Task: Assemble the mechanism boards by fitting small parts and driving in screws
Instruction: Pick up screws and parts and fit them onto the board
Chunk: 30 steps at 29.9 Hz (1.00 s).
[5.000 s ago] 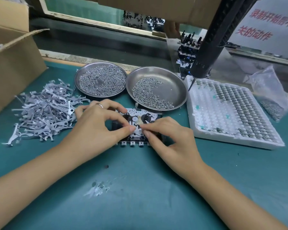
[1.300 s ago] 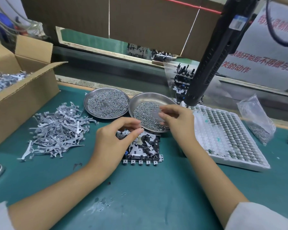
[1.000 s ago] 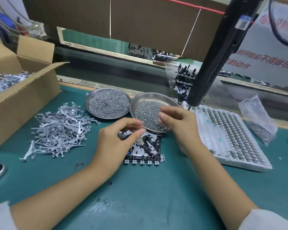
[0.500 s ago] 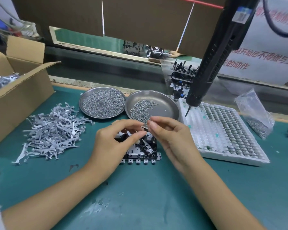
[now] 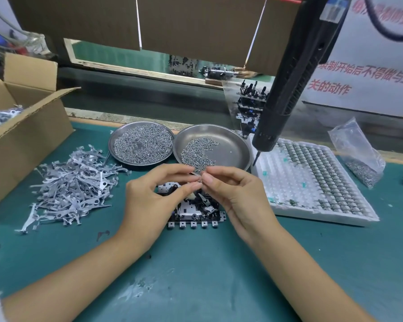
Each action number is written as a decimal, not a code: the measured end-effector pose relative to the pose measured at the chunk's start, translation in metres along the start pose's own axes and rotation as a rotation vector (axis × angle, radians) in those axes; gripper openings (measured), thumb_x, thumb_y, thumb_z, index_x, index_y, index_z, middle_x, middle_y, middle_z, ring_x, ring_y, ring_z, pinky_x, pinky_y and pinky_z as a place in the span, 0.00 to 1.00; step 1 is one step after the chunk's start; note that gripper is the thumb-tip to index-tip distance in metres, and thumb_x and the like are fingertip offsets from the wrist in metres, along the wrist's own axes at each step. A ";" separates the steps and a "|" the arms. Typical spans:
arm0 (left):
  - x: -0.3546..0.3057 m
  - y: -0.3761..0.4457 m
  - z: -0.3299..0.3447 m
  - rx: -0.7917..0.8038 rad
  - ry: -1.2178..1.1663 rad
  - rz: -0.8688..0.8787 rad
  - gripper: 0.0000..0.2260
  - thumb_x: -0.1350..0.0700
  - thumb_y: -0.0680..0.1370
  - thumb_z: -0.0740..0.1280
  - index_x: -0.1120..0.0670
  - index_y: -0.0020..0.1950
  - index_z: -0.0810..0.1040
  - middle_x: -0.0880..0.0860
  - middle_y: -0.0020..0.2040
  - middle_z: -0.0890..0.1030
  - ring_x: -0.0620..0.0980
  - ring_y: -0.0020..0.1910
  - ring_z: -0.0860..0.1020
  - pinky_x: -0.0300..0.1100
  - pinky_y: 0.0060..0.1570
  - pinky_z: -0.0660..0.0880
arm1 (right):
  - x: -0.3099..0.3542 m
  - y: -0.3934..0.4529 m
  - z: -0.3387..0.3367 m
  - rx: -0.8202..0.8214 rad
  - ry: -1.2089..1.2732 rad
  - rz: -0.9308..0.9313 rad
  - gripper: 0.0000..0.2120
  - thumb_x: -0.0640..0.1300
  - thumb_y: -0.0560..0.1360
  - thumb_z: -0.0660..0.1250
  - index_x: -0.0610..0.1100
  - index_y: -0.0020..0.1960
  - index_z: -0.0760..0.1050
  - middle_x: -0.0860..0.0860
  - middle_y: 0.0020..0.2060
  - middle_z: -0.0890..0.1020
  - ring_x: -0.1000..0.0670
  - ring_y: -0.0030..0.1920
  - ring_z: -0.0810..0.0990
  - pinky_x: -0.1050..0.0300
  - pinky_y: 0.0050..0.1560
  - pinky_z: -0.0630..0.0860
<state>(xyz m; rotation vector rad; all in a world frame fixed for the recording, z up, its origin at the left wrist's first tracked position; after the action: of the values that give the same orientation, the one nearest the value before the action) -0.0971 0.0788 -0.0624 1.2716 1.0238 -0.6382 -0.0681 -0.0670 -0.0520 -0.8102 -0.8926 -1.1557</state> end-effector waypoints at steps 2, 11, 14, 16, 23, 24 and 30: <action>0.000 0.000 0.000 -0.006 0.003 0.006 0.11 0.55 0.66 0.76 0.45 0.45 0.82 0.44 0.41 0.85 0.44 0.45 0.83 0.32 0.42 0.78 | -0.001 -0.001 0.001 -0.012 0.004 -0.011 0.05 0.34 0.60 0.73 0.41 0.35 0.83 0.44 0.35 0.84 0.50 0.38 0.84 0.64 0.40 0.79; -0.003 -0.001 0.001 -0.030 0.054 0.043 0.10 0.53 0.65 0.76 0.45 0.45 0.81 0.42 0.41 0.85 0.41 0.44 0.83 0.31 0.44 0.76 | 0.001 -0.004 0.001 -0.022 -0.010 -0.016 0.07 0.34 0.60 0.73 0.39 0.39 0.81 0.44 0.35 0.84 0.50 0.37 0.84 0.64 0.39 0.79; -0.002 -0.001 0.000 -0.031 0.058 0.034 0.10 0.53 0.65 0.76 0.46 0.45 0.82 0.43 0.41 0.85 0.42 0.44 0.83 0.32 0.44 0.77 | 0.001 -0.004 0.002 -0.021 -0.023 -0.026 0.07 0.34 0.61 0.73 0.39 0.38 0.81 0.45 0.34 0.84 0.50 0.37 0.84 0.64 0.39 0.79; -0.002 -0.001 0.000 -0.030 0.062 0.034 0.10 0.54 0.66 0.76 0.46 0.46 0.82 0.44 0.41 0.85 0.42 0.44 0.83 0.32 0.44 0.77 | 0.002 -0.003 0.001 -0.021 -0.051 -0.040 0.06 0.33 0.62 0.73 0.40 0.38 0.82 0.45 0.35 0.84 0.50 0.38 0.84 0.64 0.40 0.79; -0.006 -0.001 0.000 -0.026 0.112 0.064 0.10 0.55 0.66 0.75 0.46 0.46 0.82 0.43 0.40 0.85 0.41 0.44 0.83 0.33 0.45 0.77 | 0.005 -0.001 -0.001 0.018 -0.182 -0.110 0.06 0.34 0.63 0.75 0.41 0.39 0.83 0.45 0.37 0.85 0.50 0.39 0.84 0.63 0.40 0.79; -0.007 -0.002 0.000 -0.017 0.149 0.102 0.10 0.55 0.67 0.75 0.46 0.46 0.82 0.43 0.40 0.85 0.41 0.44 0.82 0.33 0.47 0.76 | 0.006 0.000 -0.002 0.034 -0.201 -0.109 0.06 0.34 0.63 0.75 0.42 0.39 0.83 0.45 0.37 0.85 0.50 0.39 0.84 0.63 0.40 0.79; -0.013 -0.004 0.006 0.075 0.255 0.262 0.12 0.59 0.68 0.74 0.52 0.51 0.82 0.44 0.43 0.82 0.40 0.43 0.79 0.31 0.48 0.72 | 0.010 0.008 -0.008 0.205 -0.223 0.066 0.11 0.42 0.57 0.77 0.46 0.39 0.85 0.47 0.37 0.85 0.50 0.40 0.84 0.62 0.45 0.79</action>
<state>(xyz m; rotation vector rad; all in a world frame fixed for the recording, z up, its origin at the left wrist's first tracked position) -0.1044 0.0704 -0.0532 1.5510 1.0233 -0.3205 -0.0574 -0.0762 -0.0473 -0.8033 -1.1408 -0.9106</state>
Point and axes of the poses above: each hand's wrist, its own y-axis towards the middle knuckle, its own z-axis out of the palm, x = y × z, the point moved 3 cm from there along y, towards the middle knuckle
